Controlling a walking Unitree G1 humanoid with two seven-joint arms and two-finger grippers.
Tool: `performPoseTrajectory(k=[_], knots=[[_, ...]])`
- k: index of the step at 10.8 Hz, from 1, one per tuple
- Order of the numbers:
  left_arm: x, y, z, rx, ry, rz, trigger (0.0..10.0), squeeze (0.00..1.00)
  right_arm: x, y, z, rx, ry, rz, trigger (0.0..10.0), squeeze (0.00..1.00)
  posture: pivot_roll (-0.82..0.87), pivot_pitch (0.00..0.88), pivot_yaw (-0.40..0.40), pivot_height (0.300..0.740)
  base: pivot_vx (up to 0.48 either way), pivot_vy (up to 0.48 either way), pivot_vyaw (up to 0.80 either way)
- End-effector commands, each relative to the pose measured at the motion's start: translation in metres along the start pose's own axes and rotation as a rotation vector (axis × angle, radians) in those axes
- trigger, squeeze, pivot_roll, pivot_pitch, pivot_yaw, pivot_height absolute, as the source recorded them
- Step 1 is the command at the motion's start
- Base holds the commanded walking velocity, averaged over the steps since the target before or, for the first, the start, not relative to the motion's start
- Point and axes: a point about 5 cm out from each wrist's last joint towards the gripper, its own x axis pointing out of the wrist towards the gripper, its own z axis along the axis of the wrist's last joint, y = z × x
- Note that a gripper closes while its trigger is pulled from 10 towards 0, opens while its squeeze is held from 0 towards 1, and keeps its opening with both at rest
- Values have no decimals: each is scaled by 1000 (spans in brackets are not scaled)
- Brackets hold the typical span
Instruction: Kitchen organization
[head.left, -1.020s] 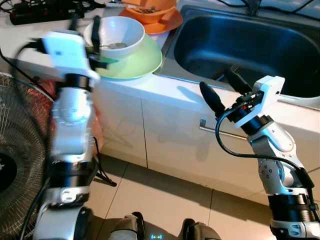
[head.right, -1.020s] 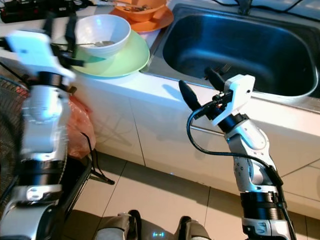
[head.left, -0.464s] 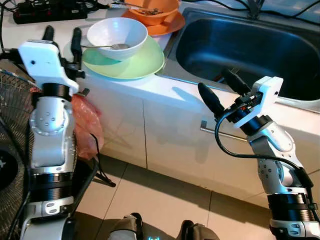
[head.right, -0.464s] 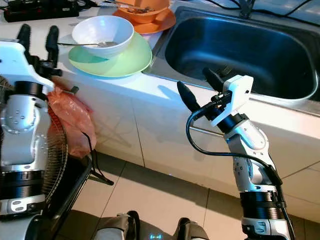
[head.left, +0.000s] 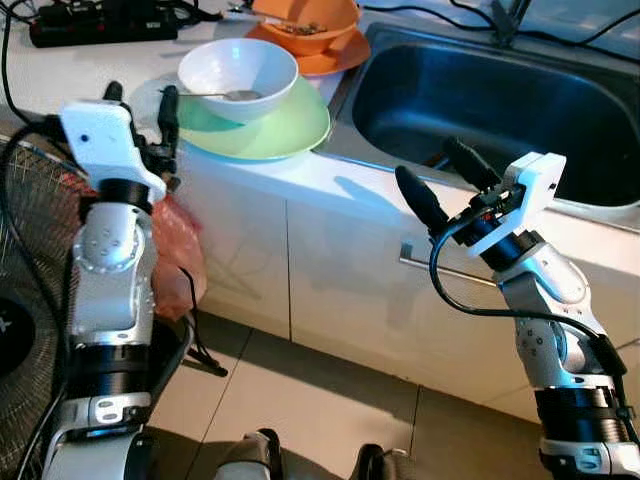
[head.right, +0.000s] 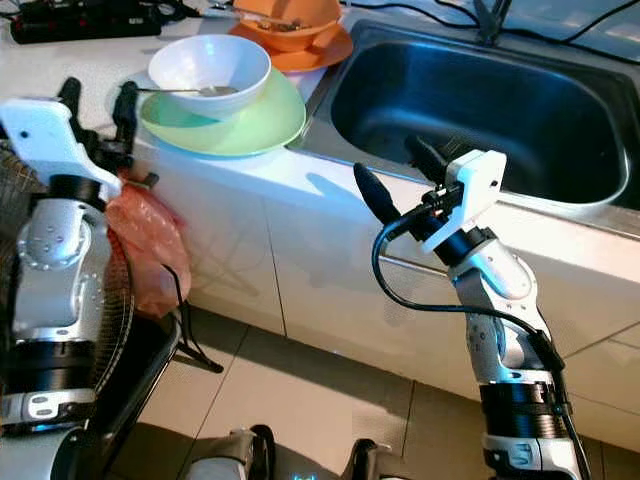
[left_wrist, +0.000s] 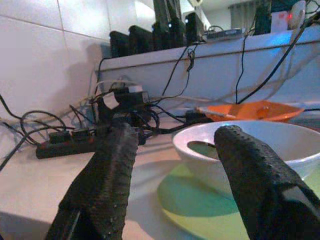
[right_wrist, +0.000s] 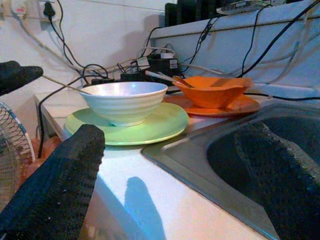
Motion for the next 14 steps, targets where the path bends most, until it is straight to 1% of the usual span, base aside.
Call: performPoseTrajectory(k=[1, 2, 3, 5, 8, 10, 14], knots=[[3, -5, 2, -12, -15, -18, 10000, 1000, 1, 1, 2, 2, -5, 14, 10000, 0, 46, 171, -39, 740, 0, 0, 0], [4, -6, 1, -16, -14, -18, 10000, 1000, 1, 1, 2, 4, -4, 12, 10000, 0, 46, 171, -39, 740, 0, 0, 0], [5, -6, 1, -14, -15, -21, 10000, 0, 1, 2, 1, 6, -4, 13, 10000, 0, 46, 176, -38, 740, 0, 0, 0], [7, -7, 1, -17, -17, -19, 10000, 0, 0, 2, 1, 8, -4, 12, 10000, 0, 44, 176, -38, 740, 0, 0, 0], [16, -10, -10, -55, 21, -6, 10000, 0, 0, 3, 2, 8, -6, 10, 10000, 0, 35, 183, -41, 740, 0, 0, 0], [25, -19, -15, -88, 33, -52, 10000, 0, -2, 4, 2, 9, -5, 8, 10000, 0, 26, 190, -43, 740, 0, 0, 0], [31, -26, -17, -110, 13, -71, 10000, 0, -5, 5, 3, 13, 3, 5, 10000, 0, 11, 203, -48, 740, 0, 0, 0]])
